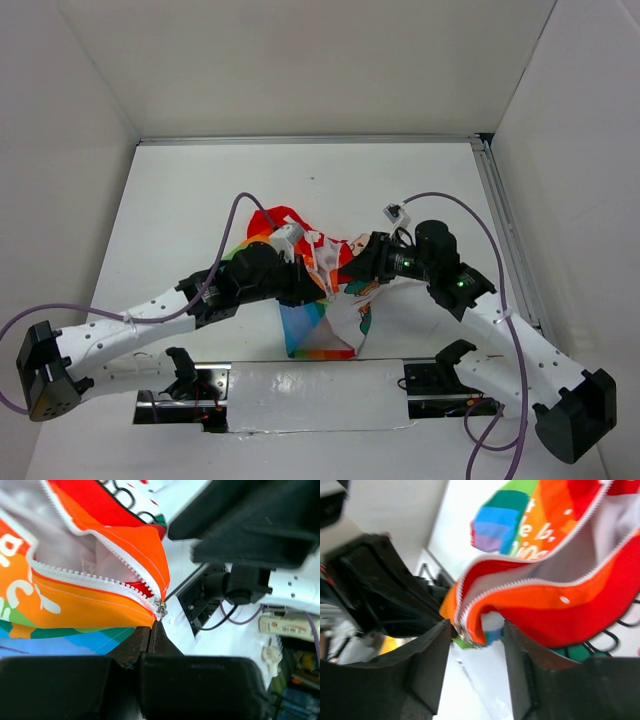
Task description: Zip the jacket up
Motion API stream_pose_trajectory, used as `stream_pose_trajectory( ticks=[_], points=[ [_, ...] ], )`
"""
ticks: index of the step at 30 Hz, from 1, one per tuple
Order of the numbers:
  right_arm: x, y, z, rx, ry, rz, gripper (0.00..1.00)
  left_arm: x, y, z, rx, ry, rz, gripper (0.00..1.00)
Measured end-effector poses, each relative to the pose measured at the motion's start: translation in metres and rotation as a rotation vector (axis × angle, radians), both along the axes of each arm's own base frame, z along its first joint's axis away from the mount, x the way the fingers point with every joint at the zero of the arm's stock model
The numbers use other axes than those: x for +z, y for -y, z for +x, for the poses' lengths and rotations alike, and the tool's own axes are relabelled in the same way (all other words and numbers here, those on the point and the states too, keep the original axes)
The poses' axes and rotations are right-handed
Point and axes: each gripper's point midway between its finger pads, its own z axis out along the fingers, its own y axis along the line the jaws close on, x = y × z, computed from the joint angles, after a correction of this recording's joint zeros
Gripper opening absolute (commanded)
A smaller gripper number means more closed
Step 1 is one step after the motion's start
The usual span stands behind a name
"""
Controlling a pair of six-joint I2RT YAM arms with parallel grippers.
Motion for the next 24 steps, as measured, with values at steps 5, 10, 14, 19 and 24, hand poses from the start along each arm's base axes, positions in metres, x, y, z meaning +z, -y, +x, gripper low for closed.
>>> stream_pose_trajectory(
  ticks=[5,10,14,19,24],
  points=[
    [-0.012,0.002,-0.003,-0.018,0.038,-0.124,0.65,-0.003,-0.008,0.013,0.074,-0.083,0.042,0.0],
    [-0.019,0.001,-0.017,-0.034,0.154,-0.28,0.68,-0.001,-0.015,0.032,0.147,-0.189,0.077,0.0],
    [-0.021,0.003,-0.024,-0.076,0.263,-0.407,0.68,0.004,-0.02,0.046,0.177,-0.234,0.065,0.0],
    [-0.031,-0.007,-0.032,-0.098,0.368,-0.543,0.67,0.007,-0.02,0.043,0.152,-0.271,0.063,0.0],
    [-0.045,-0.01,-0.024,-0.13,0.438,-0.663,0.66,0.007,-0.018,0.038,0.124,-0.295,0.059,0.0]
  ],
)
